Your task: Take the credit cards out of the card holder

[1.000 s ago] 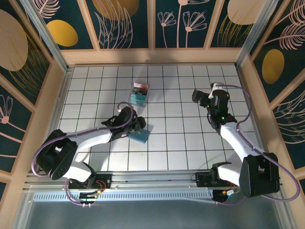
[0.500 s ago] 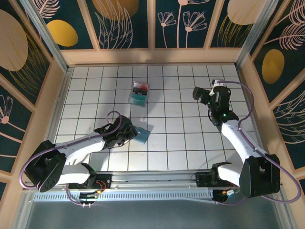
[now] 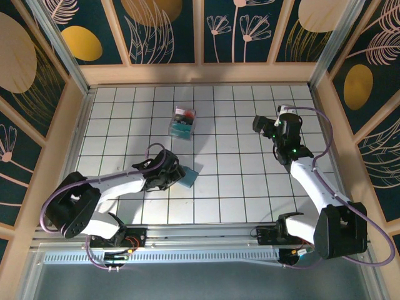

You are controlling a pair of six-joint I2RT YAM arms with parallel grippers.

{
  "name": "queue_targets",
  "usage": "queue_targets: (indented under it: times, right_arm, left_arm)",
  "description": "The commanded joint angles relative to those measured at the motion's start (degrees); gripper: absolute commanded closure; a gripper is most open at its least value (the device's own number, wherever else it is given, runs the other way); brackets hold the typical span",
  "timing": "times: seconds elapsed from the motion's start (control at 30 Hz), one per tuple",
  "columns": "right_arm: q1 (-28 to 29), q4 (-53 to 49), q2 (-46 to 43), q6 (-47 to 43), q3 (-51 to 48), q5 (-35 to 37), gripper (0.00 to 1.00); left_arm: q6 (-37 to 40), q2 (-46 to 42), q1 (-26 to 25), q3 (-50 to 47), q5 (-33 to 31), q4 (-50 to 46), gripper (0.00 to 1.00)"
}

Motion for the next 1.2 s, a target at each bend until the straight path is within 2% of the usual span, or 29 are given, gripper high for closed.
queue_targets:
  times: [0.0,0.27,0.57,0.7,0.87,1.0,1.17]
  right_arm:
    - [0.45,0.51,-0.26,0.43,1.85,-0.28,0.01]
    - [0.45,0.41,0.13,1.03,2.35,-0.44,0.01]
    - [0.49,-0.64,-0.59,1.01,2.1,-1.12,0.01]
    - [0.46,-2.13,-0.29,3.21,1.87,-4.29,0.01]
    - [0.46,-2.08,1.24,8.58,0.76,-18.28,0.01]
    - [0.56,1.1,2.44,13.66,-2.6,-29.75,0.02]
    - [1.57,5.56,3.11,16.37,-7.18,-37.34,0.06]
  left_arm:
    - [3.98,2.62,-0.25,2.84,1.01,3.39,0.42]
    - [7.72,7.45,-0.25,5.6,0.48,3.05,0.51]
    - [11.04,9.38,-0.25,6.48,0.41,5.33,0.73]
    - [14.14,8.13,-0.23,6.23,0.32,9.19,0.82]
    - [19.52,6.57,-0.22,6.31,0.43,13.16,0.93]
    - [25.18,4.6,-0.23,5.2,2.7,18.91,0.97]
    - [30.36,3.08,-0.2,5.02,5.85,23.72,1.0]
